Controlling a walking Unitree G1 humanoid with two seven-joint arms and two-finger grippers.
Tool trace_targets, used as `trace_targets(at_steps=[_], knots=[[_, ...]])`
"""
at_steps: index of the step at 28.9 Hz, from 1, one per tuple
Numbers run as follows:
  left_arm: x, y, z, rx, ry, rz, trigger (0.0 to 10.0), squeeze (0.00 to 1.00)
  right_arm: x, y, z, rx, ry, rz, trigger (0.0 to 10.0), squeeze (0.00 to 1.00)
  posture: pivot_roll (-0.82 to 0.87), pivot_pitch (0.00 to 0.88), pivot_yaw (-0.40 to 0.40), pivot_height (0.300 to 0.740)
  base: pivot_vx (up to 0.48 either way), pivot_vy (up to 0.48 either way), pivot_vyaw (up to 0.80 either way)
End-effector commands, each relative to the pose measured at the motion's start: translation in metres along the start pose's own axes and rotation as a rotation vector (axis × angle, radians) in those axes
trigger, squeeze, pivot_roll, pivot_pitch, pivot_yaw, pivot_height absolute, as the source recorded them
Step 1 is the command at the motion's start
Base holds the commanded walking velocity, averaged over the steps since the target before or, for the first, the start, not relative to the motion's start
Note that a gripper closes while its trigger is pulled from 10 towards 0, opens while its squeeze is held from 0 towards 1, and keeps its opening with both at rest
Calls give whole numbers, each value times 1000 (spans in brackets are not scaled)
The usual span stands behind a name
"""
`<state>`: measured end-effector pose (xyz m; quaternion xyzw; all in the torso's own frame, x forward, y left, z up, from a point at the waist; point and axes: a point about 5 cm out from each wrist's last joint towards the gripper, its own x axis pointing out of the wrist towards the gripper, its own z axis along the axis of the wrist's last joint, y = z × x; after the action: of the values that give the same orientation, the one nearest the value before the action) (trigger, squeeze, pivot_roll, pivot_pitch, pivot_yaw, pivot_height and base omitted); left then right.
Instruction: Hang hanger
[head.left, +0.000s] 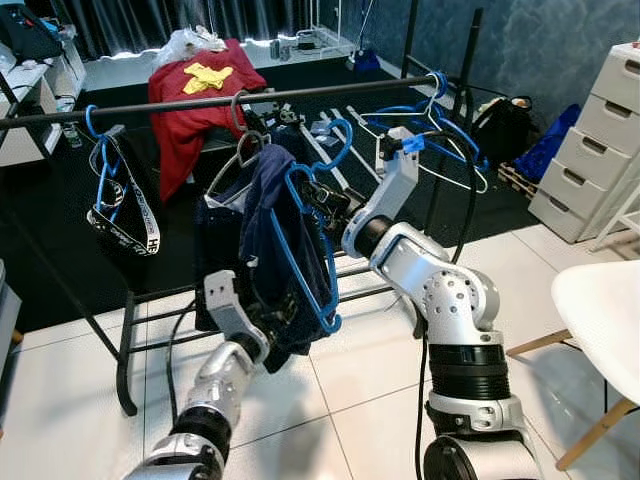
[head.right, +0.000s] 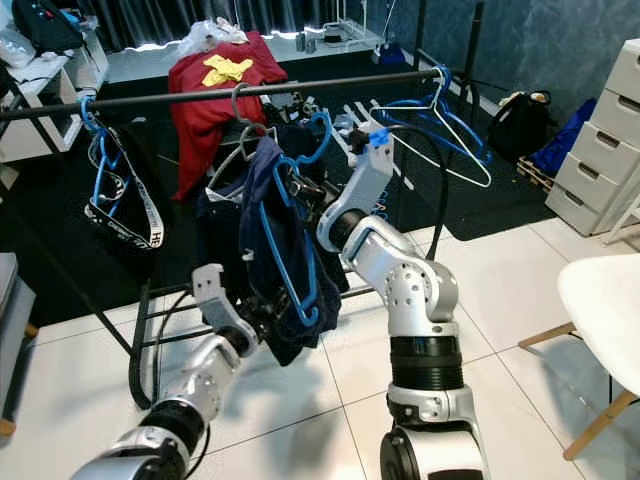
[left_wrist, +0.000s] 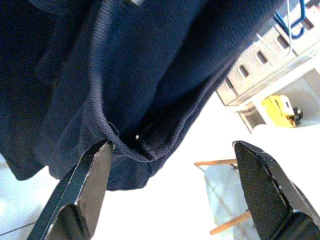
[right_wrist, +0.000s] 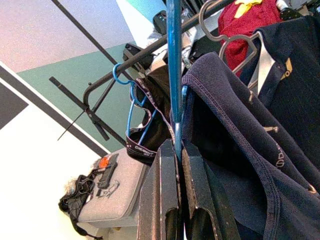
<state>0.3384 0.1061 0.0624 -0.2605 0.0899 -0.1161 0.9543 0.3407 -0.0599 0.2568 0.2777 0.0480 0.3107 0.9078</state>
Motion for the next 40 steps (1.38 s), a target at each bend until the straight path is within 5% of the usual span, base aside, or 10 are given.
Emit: trace_targets(at_steps=[1,18,19,27,28,40], knots=[[0,0,-3,6,12,8,10000,0,0,11,7,-7,-28,47,10000,0,-144,63,20,740,0,0,0],[-5,32,21,110,-96,261,10000,27,-2,20,11,-6,-23,73,10000,0,-159,69,20,740,0,0,0],[-6,34,22,110,-103,269,10000,1000,-2,20,11,-6,-22,73,10000,0,-158,69,19,740,0,0,0],[-8,36,14,95,-66,271,10000,949,-2,20,11,-5,-15,73,10000,0,-160,72,16,740,0,0,0],[-7,35,11,86,-53,269,10000,0,-2,21,11,-4,-15,76,10000,0,-164,71,14,740,0,0,0],[-5,27,-2,46,4,276,10000,0,-2,26,13,3,-17,92,10000,0,-173,75,20,740,0,0,0]])
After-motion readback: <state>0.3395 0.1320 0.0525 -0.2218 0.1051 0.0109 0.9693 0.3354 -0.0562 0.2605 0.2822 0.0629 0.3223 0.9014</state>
